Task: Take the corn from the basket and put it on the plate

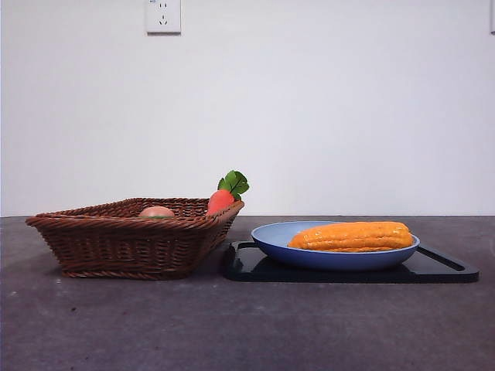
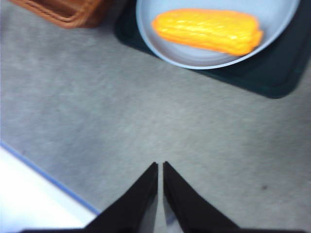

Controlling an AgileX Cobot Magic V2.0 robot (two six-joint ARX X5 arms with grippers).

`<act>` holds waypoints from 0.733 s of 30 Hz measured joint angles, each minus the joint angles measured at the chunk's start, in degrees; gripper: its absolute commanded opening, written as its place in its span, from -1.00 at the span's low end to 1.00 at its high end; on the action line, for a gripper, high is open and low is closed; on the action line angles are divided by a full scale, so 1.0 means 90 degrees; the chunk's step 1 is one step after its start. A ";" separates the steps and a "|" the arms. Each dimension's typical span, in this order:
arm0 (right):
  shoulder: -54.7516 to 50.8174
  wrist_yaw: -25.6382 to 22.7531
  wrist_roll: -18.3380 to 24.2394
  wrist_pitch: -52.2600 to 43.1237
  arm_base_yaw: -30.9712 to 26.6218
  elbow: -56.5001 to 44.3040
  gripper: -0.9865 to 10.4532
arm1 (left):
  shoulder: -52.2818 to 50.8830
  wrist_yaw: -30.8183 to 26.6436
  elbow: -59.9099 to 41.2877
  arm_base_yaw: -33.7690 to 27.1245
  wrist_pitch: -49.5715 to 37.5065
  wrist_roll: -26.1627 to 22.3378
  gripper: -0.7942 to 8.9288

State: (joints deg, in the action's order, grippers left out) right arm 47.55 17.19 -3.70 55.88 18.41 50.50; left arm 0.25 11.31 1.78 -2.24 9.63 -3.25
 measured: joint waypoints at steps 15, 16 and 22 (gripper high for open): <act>-0.2419 -0.0250 0.0656 -0.2183 -0.1821 -0.0741 -0.82 | 0.0000 0.0000 0.0000 0.0000 0.0000 0.0000 -0.82; -0.2596 -0.0250 0.0716 -0.2548 -0.1906 -0.0959 -0.82 | 0.0000 -0.0002 0.0000 0.0000 0.0000 0.0000 -0.82; -0.3677 -0.0253 0.0916 -0.4403 -0.2251 -0.2630 -0.82 | 0.0000 -0.0002 0.0000 0.0000 0.0000 0.0000 -0.82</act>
State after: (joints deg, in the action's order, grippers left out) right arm 14.46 14.92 4.54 16.25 -1.85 26.83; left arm 0.25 11.29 1.78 -2.24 9.63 -3.25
